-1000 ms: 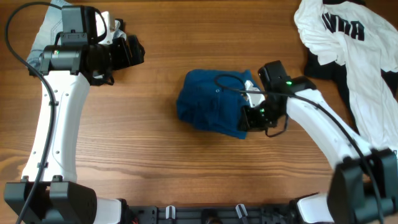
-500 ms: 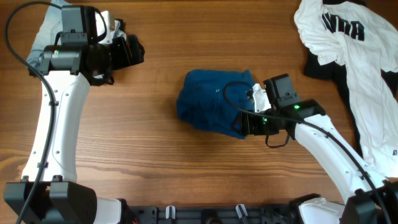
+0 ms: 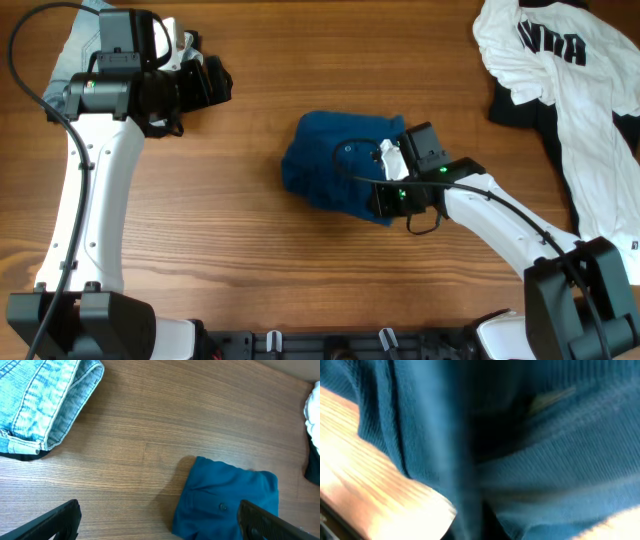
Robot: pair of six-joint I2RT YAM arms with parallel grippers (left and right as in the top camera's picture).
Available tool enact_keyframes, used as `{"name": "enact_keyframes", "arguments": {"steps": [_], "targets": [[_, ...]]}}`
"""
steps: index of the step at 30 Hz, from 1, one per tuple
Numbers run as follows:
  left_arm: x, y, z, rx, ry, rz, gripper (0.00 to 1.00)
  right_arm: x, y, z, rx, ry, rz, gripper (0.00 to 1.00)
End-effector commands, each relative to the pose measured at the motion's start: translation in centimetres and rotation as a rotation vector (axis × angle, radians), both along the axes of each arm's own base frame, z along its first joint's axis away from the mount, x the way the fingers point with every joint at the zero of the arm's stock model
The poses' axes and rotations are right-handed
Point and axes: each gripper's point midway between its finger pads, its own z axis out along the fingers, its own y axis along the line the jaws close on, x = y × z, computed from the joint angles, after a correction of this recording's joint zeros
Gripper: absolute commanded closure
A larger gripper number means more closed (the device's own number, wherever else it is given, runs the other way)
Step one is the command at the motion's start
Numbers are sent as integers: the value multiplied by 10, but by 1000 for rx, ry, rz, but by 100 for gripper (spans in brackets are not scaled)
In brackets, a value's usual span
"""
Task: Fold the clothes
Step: 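Press and tuck the folded shirt's right side with the right gripper, then grasp the folded teal shirt with the left gripper and lift it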
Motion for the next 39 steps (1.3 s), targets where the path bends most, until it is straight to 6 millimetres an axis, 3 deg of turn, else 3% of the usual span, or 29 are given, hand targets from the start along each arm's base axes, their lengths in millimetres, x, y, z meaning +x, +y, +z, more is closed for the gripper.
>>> {"name": "enact_keyframes", "arguments": {"steps": [1, 5, 8, 11, 13, 14, 15, 18, 20, 22, 24, 26, 29, 32, 34, 36, 39], "targets": [[2, 2, -1, 17, -3, -8, 0, -1, 2, 33, 27, -9, -30, 96], [2, 2, -1, 17, -3, -8, 0, -27, -8, 59, 9, 71, -79, 96], [2, 2, -1, 17, -3, -8, 0, -50, -16, 63, -17, 143, -98, 96], [3, 2, -1, 17, -7, -8, 0, -70, -27, 35, -100, 231, -121, 96], [3, 2, -1, 17, -6, -8, 0, -84, -23, 15, -86, 316, -105, 96], [2, 2, -1, 17, -3, -9, 0, -88, -19, 13, -66, 345, -87, 86], [1, 2, -2, 27, -3, -24, 0, -87, -16, 13, -50, 352, -87, 70], [0, 1, -3, 28, 5, -27, 0, -58, -10, 35, 14, 253, -110, 51], [-2, -4, -6, 20, 16, -41, 0, -15, -12, 83, 82, 93, -158, 25], [-5, -15, -10, -1, 37, -72, 0, 22, -31, 131, 92, -60, -225, 4], [-8, -30, -16, -18, 62, -122, 0, 48, -58, 166, 70, -171, -309, 1], [-18, -65, -30, -38, 100, -284, 0, 74, -94, 198, 50, -285, -403, 0], [-36, -110, -52, -35, 150, -508, 0, 92, -130, 209, 47, -347, -509, 0], [-68, -157, -79, -24, 218, -779, 0, 100, -164, 205, 22, -358, -586, 0], [-86, -181, -87, -56, 238, -906, 0, 104, -181, 203, 13, -358, -625, 0], [-106, -206, -96, -69, 259, -1026, 0, 107, -190, 200, 13, -359, -639, 0], [-128, -228, -125, 10, 336, -1106, 0, 109, -194, 194, 6, -351, -626, 0]]}}
